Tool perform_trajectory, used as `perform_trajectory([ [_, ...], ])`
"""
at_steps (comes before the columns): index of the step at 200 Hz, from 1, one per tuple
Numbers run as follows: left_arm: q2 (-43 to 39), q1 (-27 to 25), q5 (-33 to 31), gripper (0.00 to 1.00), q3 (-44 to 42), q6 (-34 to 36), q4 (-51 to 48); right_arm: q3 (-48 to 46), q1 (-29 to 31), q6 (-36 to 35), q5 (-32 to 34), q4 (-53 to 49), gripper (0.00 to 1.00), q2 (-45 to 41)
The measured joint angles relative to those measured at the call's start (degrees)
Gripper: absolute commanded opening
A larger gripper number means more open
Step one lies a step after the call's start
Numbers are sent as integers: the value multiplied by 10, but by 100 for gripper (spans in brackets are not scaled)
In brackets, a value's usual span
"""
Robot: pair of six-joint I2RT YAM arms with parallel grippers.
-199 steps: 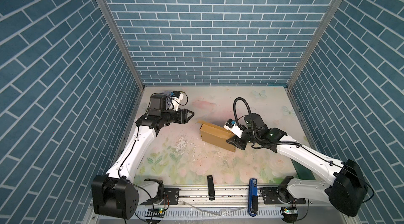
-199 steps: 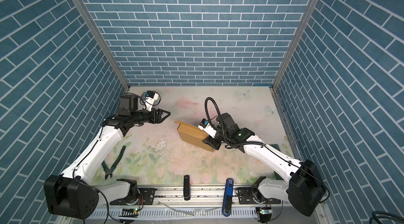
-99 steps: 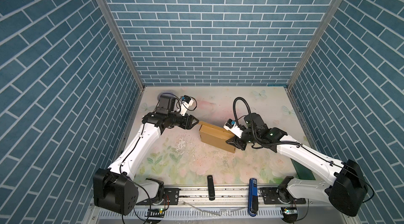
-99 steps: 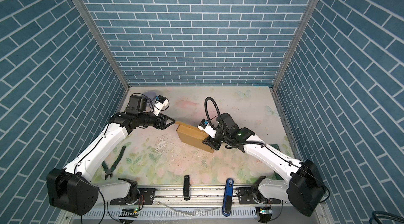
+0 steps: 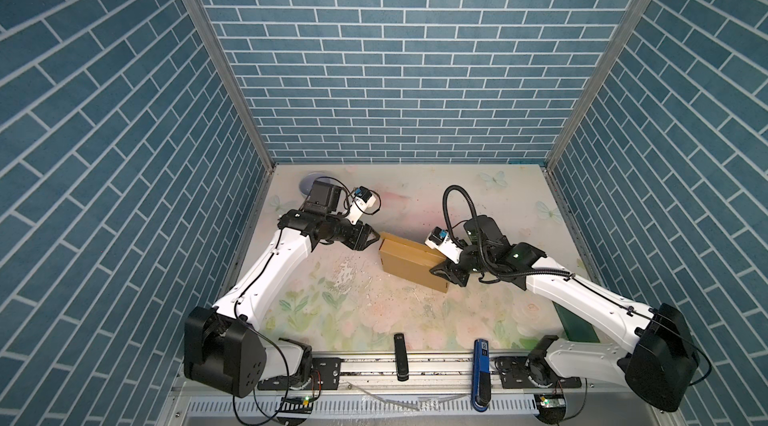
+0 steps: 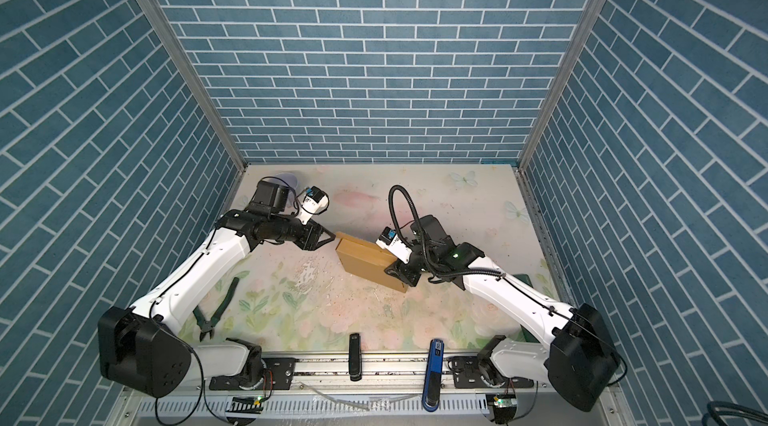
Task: Fold the paper box
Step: 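Move the open left gripper to the box end nearest it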
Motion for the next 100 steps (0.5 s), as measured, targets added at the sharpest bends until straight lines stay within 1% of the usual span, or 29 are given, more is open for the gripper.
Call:
perform_trajectory([
  [100, 26, -2, 21, 51, 6, -1, 8, 0, 0, 0, -1, 0, 27, -2],
])
